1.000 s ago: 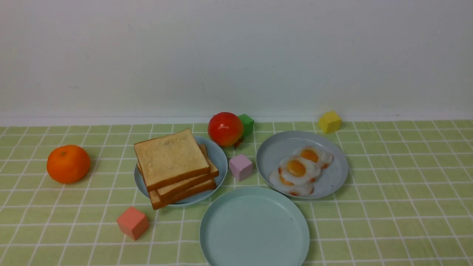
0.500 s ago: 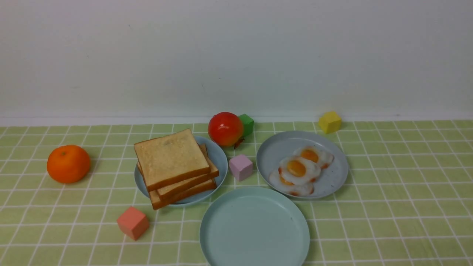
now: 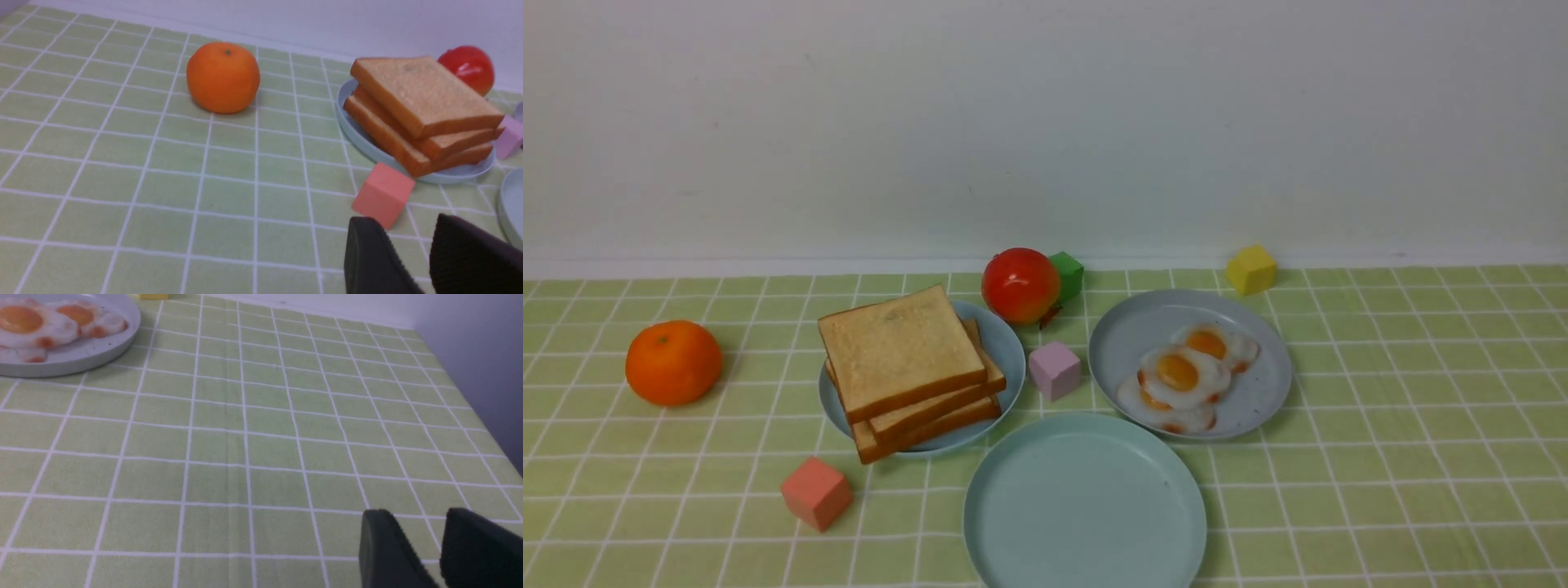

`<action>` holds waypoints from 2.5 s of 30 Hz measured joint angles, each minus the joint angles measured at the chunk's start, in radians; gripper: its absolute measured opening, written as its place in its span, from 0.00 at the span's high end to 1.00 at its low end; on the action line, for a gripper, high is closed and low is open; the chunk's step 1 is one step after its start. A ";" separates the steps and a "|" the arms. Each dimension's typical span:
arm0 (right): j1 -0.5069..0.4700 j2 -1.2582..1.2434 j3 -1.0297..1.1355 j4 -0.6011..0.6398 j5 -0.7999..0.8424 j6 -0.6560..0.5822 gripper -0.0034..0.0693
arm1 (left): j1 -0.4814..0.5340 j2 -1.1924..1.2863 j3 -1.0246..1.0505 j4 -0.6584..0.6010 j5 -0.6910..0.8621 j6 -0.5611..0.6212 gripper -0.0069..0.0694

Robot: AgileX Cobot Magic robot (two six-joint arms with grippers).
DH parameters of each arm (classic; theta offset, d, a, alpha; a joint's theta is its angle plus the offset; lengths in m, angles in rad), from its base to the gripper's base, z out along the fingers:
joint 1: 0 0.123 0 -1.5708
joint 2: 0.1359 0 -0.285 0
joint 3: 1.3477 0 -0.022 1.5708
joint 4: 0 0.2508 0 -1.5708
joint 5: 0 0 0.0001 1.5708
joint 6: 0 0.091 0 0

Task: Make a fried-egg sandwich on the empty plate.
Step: Use the left arm to grab a slice of bread

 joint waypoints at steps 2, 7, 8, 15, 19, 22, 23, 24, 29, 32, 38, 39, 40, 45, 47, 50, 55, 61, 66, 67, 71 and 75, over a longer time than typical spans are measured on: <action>0.000 0.000 0.001 0.007 -0.008 0.000 0.62 | 0.000 0.000 0.000 -0.004 -0.048 -0.001 0.60; 0.000 0.000 0.011 0.075 -0.106 0.000 0.62 | 0.000 0.000 0.000 -0.008 -0.165 -0.001 0.60; 0.000 0.000 0.011 0.088 -0.175 0.000 0.62 | 0.000 0.000 0.000 -0.012 -0.205 -0.001 0.60; 0.000 0.000 0.011 0.106 -0.507 0.000 0.62 | 0.000 0.000 0.000 -0.016 -0.344 -0.001 0.60; 0.000 0.000 0.011 0.106 -0.574 0.000 0.62 | 0.000 0.000 0.000 -0.017 -0.346 -0.001 0.60; 0.000 0.000 0.011 0.107 -0.637 0.000 0.62 | 0.000 0.000 0.003 -0.072 -0.422 -0.046 0.60; 0.000 0.000 0.011 0.116 -0.669 0.007 0.62 | 0.000 0.000 0.003 -0.103 -0.476 -0.080 0.60; 0.000 0.000 0.011 0.129 -0.719 0.028 0.62 | 0.000 0.000 0.003 -0.144 -0.526 -0.129 0.60; 0.000 0.005 -0.098 0.220 -0.884 0.225 0.62 | 0.000 0.005 -0.135 -0.227 -0.637 -0.236 0.60; 0.000 0.048 -0.252 0.238 -0.848 0.279 0.62 | 0.000 0.050 -0.271 -0.217 -0.610 -0.236 0.60; 0.000 0.346 -0.776 0.244 -0.462 0.372 0.62 | 0.000 0.393 -0.750 -0.144 -0.161 -0.236 0.60; 0.000 0.404 -0.840 0.244 -0.384 0.376 0.62 | 0.000 0.459 -0.802 -0.144 -0.064 -0.236 0.60; 0.000 0.484 -0.903 0.244 -0.291 0.380 0.62 | 0.000 0.539 -0.856 -0.139 0.058 -0.236 0.60; 0.000 0.699 -1.012 0.231 -0.015 0.381 0.62 | 0.000 0.813 -0.920 -0.119 0.254 -0.236 0.60; 0.000 0.740 -1.013 0.231 0.037 0.381 0.62 | 0.000 0.878 -0.923 -0.121 0.282 -0.236 0.60; 0.000 0.844 -0.996 0.257 0.143 0.381 0.62 | 0.000 1.071 -0.928 -0.190 0.340 -0.228 0.60; 0.073 0.938 -0.982 0.329 0.299 0.298 0.62 | 0.000 1.325 -0.981 -0.337 0.390 -0.098 0.60; 0.214 0.966 -0.982 0.386 0.385 0.146 0.62 | 0.024 1.572 -1.154 -0.492 0.469 0.042 0.60; 0.300 0.966 -0.982 0.394 0.447 0.090 0.62 | 0.043 1.738 -1.285 -0.552 0.496 0.129 0.59; 0.301 0.966 -0.982 0.397 0.449 0.089 0.62 | 0.043 1.742 -1.289 -0.553 0.493 0.133 0.59; 0.306 0.966 -0.982 0.420 0.472 0.084 0.62 | 0.043 1.788 -1.304 -0.561 0.453 0.149 0.58; 0.307 0.966 -0.982 0.427 0.473 0.084 0.62 | 0.043 1.813 -1.305 -0.562 0.434 0.149 0.58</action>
